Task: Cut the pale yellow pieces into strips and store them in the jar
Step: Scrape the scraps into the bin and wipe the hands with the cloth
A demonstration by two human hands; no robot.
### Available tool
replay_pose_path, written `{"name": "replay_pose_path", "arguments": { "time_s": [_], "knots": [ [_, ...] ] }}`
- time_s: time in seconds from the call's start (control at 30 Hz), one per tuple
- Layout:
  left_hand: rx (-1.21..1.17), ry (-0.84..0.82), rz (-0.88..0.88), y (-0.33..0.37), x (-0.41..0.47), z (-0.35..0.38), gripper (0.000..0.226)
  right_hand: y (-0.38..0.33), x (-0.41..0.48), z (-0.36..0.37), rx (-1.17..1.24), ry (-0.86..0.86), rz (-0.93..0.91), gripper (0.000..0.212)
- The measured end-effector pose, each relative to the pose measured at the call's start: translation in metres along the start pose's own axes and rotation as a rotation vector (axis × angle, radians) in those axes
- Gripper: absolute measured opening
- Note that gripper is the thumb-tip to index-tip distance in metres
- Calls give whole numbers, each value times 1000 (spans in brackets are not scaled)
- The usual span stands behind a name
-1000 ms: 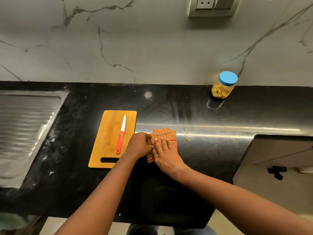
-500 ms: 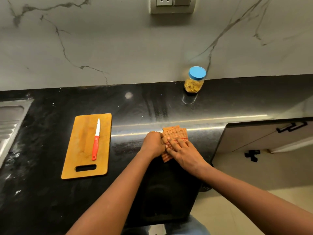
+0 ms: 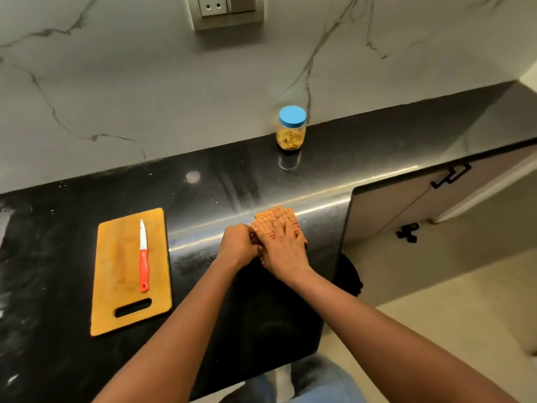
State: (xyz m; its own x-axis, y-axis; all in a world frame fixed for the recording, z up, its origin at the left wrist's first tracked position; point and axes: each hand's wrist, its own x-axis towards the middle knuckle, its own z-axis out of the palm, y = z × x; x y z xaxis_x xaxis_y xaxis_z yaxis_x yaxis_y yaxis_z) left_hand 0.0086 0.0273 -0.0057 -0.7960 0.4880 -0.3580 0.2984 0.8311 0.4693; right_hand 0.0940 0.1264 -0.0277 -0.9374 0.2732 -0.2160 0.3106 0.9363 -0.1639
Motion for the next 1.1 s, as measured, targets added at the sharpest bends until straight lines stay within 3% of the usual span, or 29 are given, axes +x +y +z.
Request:
{"name": "replay_pose_path", "arguments": {
  "time_s": [0.2,0.6,1.1],
  "knots": [
    [75,-42,53,17,13,15,21,28,-9,3,-17,40,48,47],
    [143,-12,106,114,22,77,7,145,-39,-3,154,91,51,38],
    [96,-48,250,211,42,131,13,272,-49,-13,251,162,33,43]
  ]
}}
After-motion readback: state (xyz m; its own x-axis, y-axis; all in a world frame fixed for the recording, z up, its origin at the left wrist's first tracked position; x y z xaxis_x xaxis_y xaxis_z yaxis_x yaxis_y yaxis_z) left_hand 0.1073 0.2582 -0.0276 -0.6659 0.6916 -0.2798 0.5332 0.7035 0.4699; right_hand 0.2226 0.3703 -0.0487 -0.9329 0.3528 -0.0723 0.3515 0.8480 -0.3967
